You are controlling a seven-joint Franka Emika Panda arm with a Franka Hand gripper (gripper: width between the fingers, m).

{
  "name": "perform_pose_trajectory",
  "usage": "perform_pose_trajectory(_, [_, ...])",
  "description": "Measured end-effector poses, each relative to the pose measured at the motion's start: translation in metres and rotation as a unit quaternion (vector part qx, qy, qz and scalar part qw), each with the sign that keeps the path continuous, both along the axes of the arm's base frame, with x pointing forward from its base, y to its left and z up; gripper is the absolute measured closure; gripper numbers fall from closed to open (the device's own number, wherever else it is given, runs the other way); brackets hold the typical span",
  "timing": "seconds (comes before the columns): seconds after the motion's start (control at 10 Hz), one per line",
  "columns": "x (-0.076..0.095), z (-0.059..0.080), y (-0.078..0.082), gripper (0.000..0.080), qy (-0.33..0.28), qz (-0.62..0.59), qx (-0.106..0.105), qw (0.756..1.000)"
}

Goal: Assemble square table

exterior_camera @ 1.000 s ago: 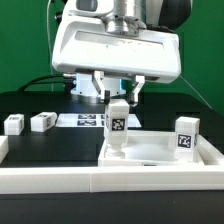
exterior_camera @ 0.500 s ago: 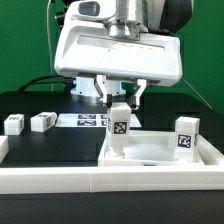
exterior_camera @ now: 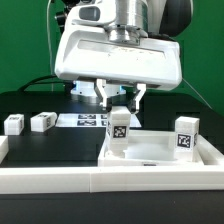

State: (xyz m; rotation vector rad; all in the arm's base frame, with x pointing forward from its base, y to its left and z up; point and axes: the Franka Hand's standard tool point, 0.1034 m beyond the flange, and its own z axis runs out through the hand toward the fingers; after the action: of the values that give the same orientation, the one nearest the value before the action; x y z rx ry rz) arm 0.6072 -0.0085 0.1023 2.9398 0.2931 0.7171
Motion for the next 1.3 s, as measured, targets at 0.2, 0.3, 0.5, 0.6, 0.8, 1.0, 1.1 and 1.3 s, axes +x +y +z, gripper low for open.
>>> perform_pose_trajectory(0.2, [0.0025,0.0001,-0.002,0.0512,-0.019,-0.001,-0.006,1.0])
perform_pose_trajectory(0.3, [0.0029,0.0,-0.0032,0.0512,-0.027,-0.001,-0.009,1.0])
perform_pose_trajectory(0.5, [0.0035,0.0,-0.0046,0.0512,-0.035,-0.002,-0.012,0.999])
perform_pose_trajectory(0.6, [0.0037,0.0,-0.0044,0.0512,-0.035,-0.001,-0.012,0.999])
perform_pose_trajectory(0.8, [0.0039,0.0,-0.0043,0.0512,-0.035,-0.001,-0.012,0.999])
perform_pose_trajectory(1.0, [0.0038,0.0,-0.0043,0.0308,-0.035,-0.001,-0.012,0.999])
perform_pose_trajectory(1.1, [0.0038,0.0,-0.0043,0.0308,-0.035,-0.001,-0.012,0.999])
perform_pose_trajectory(1.3, [0.0038,0.0,-0.0043,0.016,-0.035,-0.001,-0.012,0.999])
